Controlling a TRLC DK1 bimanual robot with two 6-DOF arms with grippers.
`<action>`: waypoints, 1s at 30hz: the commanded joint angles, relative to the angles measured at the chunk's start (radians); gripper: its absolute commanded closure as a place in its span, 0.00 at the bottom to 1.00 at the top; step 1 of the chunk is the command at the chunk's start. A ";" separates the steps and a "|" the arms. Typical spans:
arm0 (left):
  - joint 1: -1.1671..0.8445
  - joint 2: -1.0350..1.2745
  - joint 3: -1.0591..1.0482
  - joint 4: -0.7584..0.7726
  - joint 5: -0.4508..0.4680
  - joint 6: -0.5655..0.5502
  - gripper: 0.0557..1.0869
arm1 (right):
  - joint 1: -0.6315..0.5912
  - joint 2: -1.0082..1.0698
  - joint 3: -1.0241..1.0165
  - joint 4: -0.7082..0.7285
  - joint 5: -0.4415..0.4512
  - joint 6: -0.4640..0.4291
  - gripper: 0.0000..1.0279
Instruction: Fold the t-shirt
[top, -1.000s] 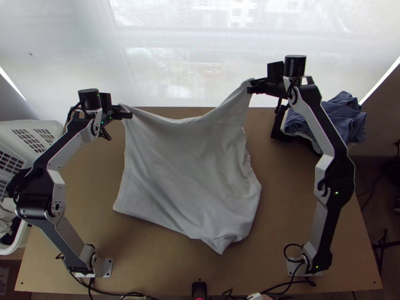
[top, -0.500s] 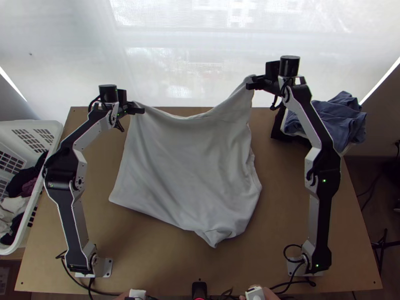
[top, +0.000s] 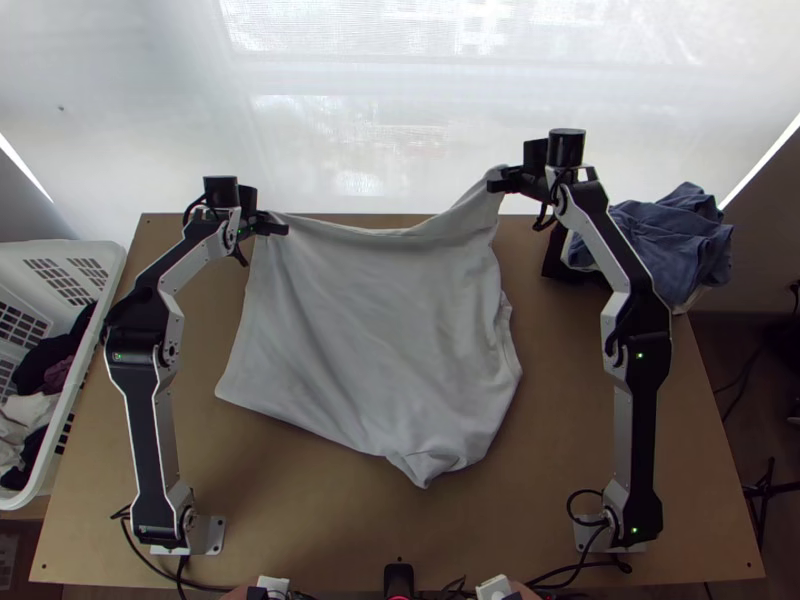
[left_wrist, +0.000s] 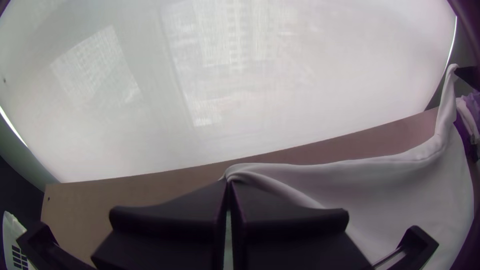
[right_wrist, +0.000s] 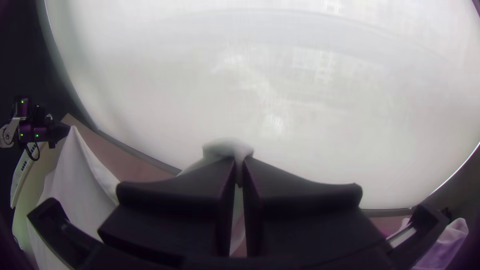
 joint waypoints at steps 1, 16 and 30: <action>0.004 0.017 0.008 -0.021 0.003 0.029 0.97 | 0.023 -0.009 -0.034 -0.040 0.002 0.015 0.97; 0.009 -0.117 -0.140 0.091 0.003 0.029 0.97 | 0.029 -0.171 -0.165 -0.058 0.002 0.032 0.97; 0.020 -0.310 -0.433 0.201 0.021 0.048 0.97 | 0.044 -0.357 -0.381 -0.058 0.002 0.050 0.97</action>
